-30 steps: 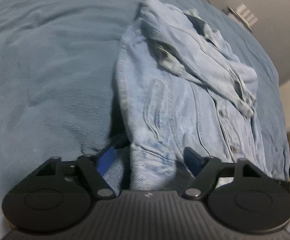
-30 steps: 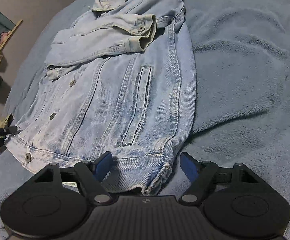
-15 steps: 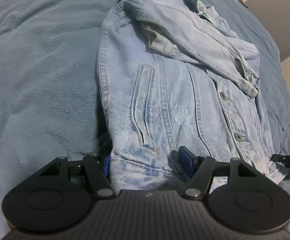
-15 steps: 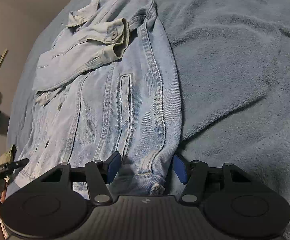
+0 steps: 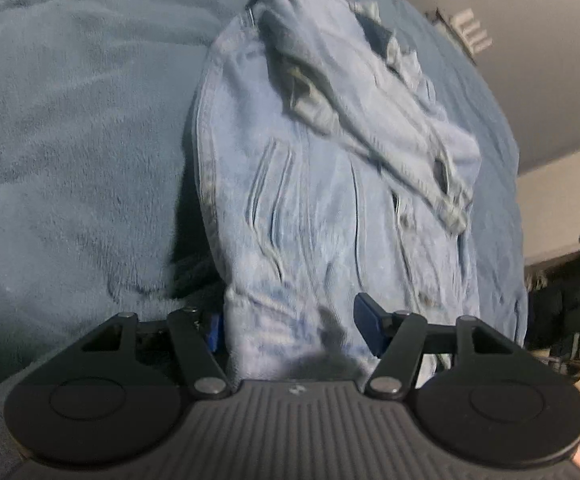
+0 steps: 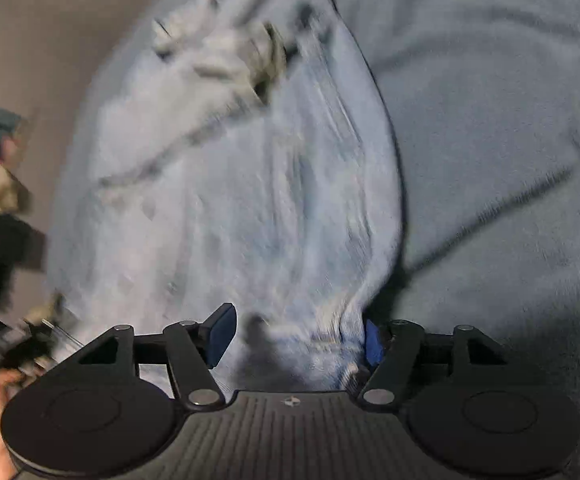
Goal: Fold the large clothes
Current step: 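Grasp the hem with both tools and fold it up toward the collar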
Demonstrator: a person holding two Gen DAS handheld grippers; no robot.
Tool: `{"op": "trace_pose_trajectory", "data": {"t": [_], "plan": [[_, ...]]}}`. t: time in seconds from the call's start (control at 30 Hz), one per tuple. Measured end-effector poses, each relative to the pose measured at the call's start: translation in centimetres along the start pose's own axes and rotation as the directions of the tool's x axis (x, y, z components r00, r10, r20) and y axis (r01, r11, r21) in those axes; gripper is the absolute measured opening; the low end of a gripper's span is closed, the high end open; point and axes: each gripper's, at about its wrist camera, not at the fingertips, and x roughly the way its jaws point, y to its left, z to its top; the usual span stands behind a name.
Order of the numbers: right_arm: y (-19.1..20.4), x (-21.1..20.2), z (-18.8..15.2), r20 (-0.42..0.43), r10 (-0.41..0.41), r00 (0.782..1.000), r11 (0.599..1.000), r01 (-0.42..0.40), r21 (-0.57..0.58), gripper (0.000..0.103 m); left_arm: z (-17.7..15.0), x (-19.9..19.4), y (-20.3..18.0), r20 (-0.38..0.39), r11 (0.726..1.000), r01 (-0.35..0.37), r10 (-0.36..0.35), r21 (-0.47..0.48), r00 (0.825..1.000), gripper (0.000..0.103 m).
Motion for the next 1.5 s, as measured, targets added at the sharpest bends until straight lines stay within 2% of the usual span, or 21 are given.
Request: {"op": "trace_pose_trajectory", "data": {"t": [0.07, 0.13, 0.17, 0.2, 0.23, 0.3, 0.33, 0.43, 0.53, 0.57, 0.63, 0.67, 0.77, 0.83, 0.93, 1.07, 1.13, 1.23, 1.4, 1.5], "plan": [[0.4, -0.4, -0.3, -0.002, -0.005, 1.0, 1.0, 0.005, -0.019, 0.064, -0.2, 0.1, -0.9, -0.021, 0.997, -0.04, 0.041, 0.061, 0.999, 0.059], [0.3, -0.8, -0.4, 0.008, 0.029, 1.0, 0.999, -0.029, -0.013, 0.065, -0.3, 0.4, -1.2, -0.02, 0.995, -0.059, 0.061, 0.084, 0.998, 0.059], [0.2, -1.0, -0.3, 0.023, 0.062, 0.998, 0.998, -0.061, -0.014, 0.065, -0.3, 0.4, -1.2, -0.01, 0.995, -0.059, 0.06, 0.083, 0.998, 0.058], [0.1, -1.3, -0.2, 0.048, 0.105, 0.993, 0.994, -0.104, -0.017, 0.065, -0.3, 0.3, -1.0, 0.007, 0.996, -0.052, 0.052, 0.076, 0.999, 0.051], [0.0, -1.8, -0.1, 0.086, 0.159, 0.984, 0.987, -0.158, -0.018, 0.064, -0.2, 0.2, -0.8, 0.026, 0.997, -0.037, 0.035, 0.062, 0.999, 0.043], [-0.3, -2.6, 0.1, 0.141, 0.255, 0.956, 0.966, -0.258, -0.002, 0.061, -0.2, 0.0, -0.2, 0.042, 1.0, -0.004, 0.003, 0.029, 0.999, 0.039], [-0.2, -2.6, 0.2, 0.134, 0.259, 0.957, 0.965, -0.261, 0.0, 0.061, -0.2, -0.2, 0.0, 0.04, 1.0, 0.008, -0.009, 0.02, 0.999, 0.038], [0.1, -1.2, 0.2, 0.039, 0.113, 0.993, 0.994, -0.113, -0.008, 0.06, -0.2, -0.3, 0.3, 0.014, 0.999, 0.038, -0.038, 0.015, 0.999, 0.034], [0.2, -0.7, 0.2, 0.014, 0.093, 0.996, 0.996, -0.093, -0.006, 0.057, 0.0, 0.2, 0.2, -0.015, 0.999, 0.032, -0.032, 0.019, 0.999, 0.031], [0.2, -0.7, 0.3, 0.016, 0.082, 0.997, 0.997, -0.082, -0.004, 0.051, 0.1, 0.4, 0.1, -0.024, 0.999, 0.03, -0.029, 0.028, 0.999, 0.03], [0.1, -1.1, 0.3, 0.032, 0.073, 0.997, 0.997, -0.073, -0.011, 0.042, 0.1, 0.6, 0.1, -0.029, 0.999, 0.04, -0.039, 0.036, 0.999, 0.025], [0.2, -1.3, 0.1, 0.055, 0.083, 0.995, 0.996, -0.082, -0.026, 0.032, 0.1, 0.6, 0.2, -0.023, 0.998, 0.053, -0.052, 0.033, 0.998, 0.023], [0.3, -1.9, 0.2, 0.123, 0.121, 0.985, 0.992, -0.115, -0.051, 0.026, 0.0, 0.0, 0.4, 0.016, 0.995, 0.096, -0.096, 0.025, 0.995, 0.018], [0.3, -2.7, 0.2, 0.182, 0.158, 0.97, 0.987, -0.15, -0.058, 0.026, -0.1, -0.6, 0.6, 0.049, 0.991, 0.136, -0.137, 0.015, 0.989, 0.016], [-0.4, -4.2, 0.5, 0.284, 0.264, 0.922, 0.964, -0.259, -0.055, 0.025, 0.0, -1.5, 1.1, 0.115, 0.97, 0.241, -0.239, -0.006, 0.964, 0.014], [-0.6, -6.0, 0.9, 0.388, 0.384, 0.838, 0.919, -0.389, -0.07, 0.025, 0.7, -2.3, 1.1, 0.202, 0.927, 0.372, -0.357, -0.043, 0.912, 0.014], [-0.7, -6.3, 1.2, 0.414, 0.41, 0.813, 0.903, -0.424, -0.061, 0.025, 1.1, -2.3, 0.8, 0.237, 0.907, 0.418, -0.396, -0.053, 0.887, 0.014], [-0.8, -6.5, 1.6, 0.433, 0.416, 0.8, 0.897, -0.438, -0.052, 0.025, 1.8, -2.1, 0.2, 0.267, 0.882, 0.467, -0.436, -0.062, 0.859, 0.014], [-0.5, -6.5, 1.5, 0.448, 0.396, 0.802, 0.903, -0.428, -0.032, 0.025, 2.7, -1.1, 0.5, 0.295, 0.851, 0.516, -0.47, -0.101, 0.832, 0.014], [0.0, -6.0, 3.1, 0.46, 0.388, 0.799, 0.903, -0.43, -0.015, 0.024, 4.0, -0.8, 0.9, 0.317, 0.829, 0.543, -0.484, -0.131, 0.816, 0.014]]}}
